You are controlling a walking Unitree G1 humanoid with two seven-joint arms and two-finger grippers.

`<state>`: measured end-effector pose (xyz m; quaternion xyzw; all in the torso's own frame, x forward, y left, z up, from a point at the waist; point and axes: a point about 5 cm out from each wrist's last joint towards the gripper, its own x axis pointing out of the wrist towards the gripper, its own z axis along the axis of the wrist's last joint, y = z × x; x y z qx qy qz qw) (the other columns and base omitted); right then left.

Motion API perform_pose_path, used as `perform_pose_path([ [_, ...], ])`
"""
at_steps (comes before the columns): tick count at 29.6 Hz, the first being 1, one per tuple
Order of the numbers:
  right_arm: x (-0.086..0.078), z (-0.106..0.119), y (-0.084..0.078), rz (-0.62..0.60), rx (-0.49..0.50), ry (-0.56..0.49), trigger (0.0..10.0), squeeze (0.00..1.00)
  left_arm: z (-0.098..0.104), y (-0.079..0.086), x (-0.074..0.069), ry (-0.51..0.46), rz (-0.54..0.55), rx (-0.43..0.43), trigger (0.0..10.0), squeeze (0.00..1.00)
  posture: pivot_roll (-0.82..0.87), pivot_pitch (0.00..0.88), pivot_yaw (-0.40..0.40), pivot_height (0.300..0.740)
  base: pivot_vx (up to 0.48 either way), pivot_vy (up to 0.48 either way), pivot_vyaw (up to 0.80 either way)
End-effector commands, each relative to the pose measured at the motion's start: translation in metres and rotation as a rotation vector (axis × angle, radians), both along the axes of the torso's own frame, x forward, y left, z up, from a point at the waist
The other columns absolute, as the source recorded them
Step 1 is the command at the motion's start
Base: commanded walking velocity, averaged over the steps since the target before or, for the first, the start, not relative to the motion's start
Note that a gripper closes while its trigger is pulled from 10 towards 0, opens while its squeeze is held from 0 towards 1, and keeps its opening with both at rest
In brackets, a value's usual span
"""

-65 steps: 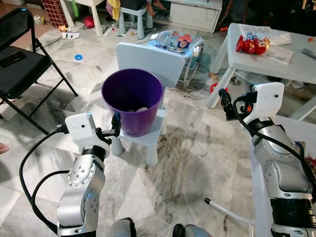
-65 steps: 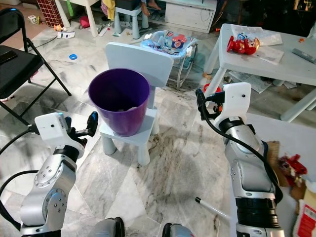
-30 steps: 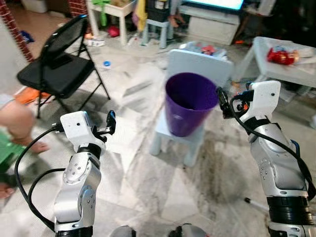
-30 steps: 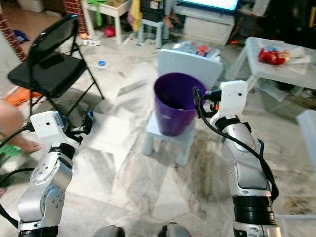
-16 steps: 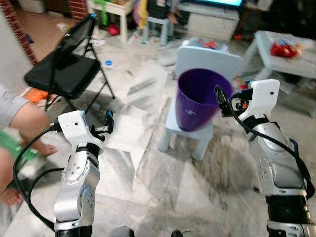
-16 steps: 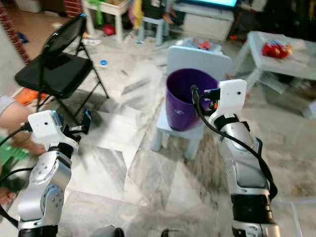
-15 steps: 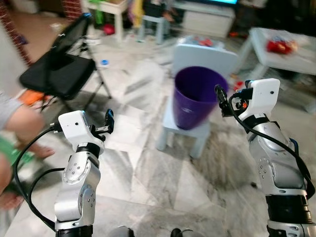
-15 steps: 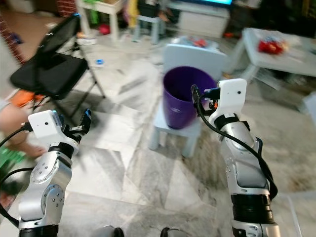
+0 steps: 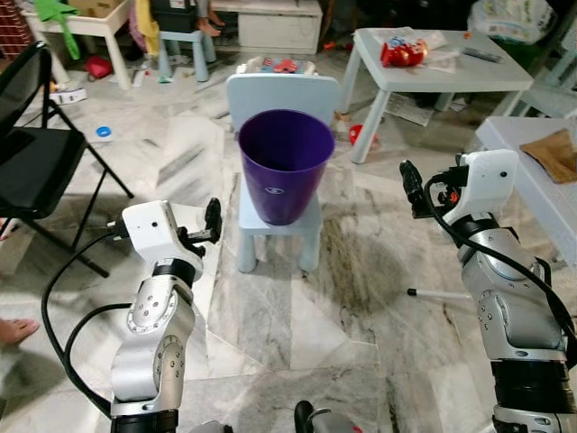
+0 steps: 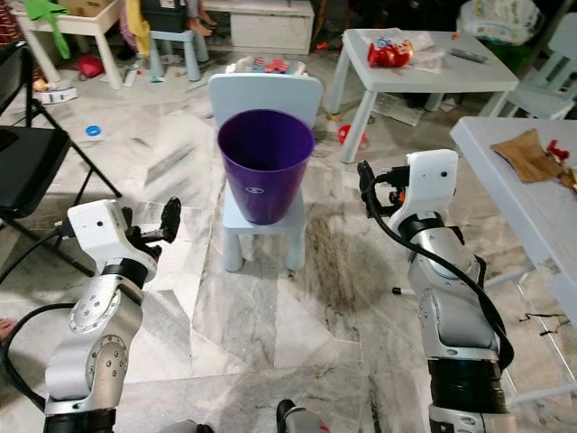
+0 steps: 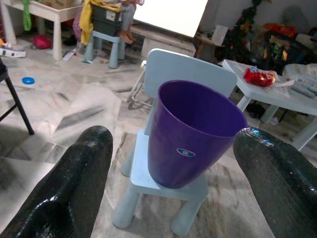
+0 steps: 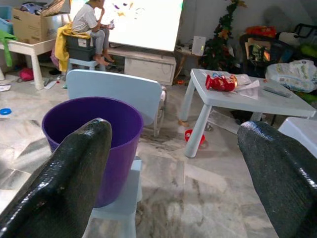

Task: Picking trash to rubbish bin

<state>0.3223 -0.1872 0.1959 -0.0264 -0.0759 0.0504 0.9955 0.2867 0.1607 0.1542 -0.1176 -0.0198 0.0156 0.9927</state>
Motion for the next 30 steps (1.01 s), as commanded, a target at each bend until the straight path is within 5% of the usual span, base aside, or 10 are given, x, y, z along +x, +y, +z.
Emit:
perform_pose_path([
  [1, -0.0021, 0.0014, -0.0035, -0.012, -0.004, -0.002, 10.0, 0.0, -0.0012, -0.0002, 0.0002, 0.002, 0.002, 0.008, 10.0, 0.0, 0.02, 0.155, -0.084, 0.74, 0.0, 0.0, -0.8],
  [30, -0.0014, -0.0003, -0.0005, -0.001, -0.003, 0.003, 10.0, 0.0, -0.0042, 0.0069, 0.0006, 0.024, 0.022, 0.04, 10.0, 0.0, 0.04, 0.15, -0.082, 0.74, 0.0, 0.0, -0.79],
])
